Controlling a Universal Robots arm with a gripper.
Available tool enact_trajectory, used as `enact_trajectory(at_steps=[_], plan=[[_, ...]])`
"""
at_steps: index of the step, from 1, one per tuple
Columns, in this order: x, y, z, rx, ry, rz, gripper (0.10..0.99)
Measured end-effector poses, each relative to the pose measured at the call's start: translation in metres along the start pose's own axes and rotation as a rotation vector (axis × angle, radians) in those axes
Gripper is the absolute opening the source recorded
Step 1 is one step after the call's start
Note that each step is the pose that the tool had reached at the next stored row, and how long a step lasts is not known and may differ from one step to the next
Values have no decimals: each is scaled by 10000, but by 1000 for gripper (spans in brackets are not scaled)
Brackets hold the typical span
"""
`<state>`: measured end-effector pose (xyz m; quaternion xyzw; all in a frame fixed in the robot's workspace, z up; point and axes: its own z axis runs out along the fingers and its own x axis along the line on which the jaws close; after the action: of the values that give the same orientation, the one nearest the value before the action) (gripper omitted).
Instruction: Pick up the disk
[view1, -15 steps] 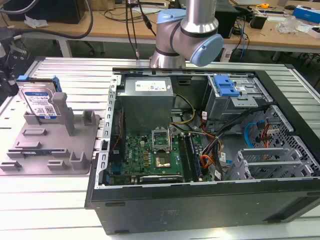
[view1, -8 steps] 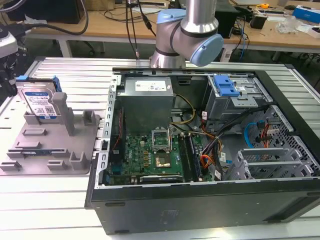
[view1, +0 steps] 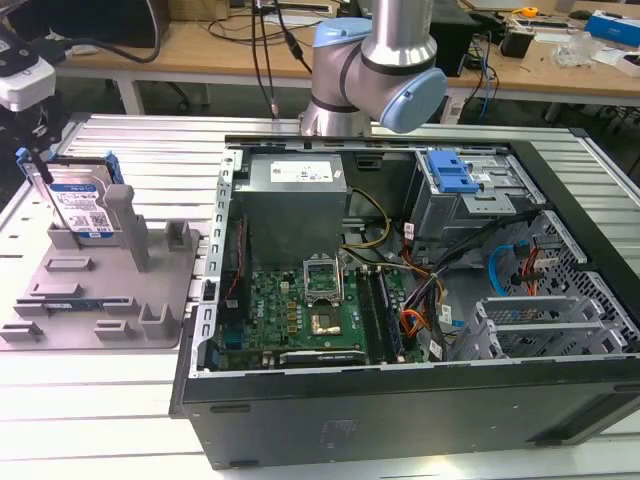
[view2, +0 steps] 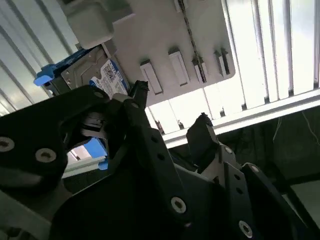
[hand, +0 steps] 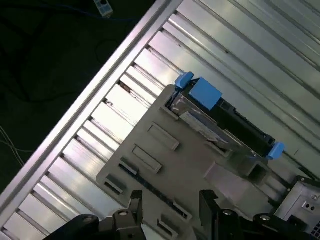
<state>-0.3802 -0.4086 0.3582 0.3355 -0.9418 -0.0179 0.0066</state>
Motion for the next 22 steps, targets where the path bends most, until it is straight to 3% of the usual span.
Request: enact_trajectory(at_steps=[1,4,9,18,22], plan=[[0,0,5,3,21,-452,600],[0,0,15,20,53,-1247,600],[0,-1,40,97,116,-3261,600],[0,-2,64,207,151,-5179,600],[0,-3,80,303,150,-6481,600]])
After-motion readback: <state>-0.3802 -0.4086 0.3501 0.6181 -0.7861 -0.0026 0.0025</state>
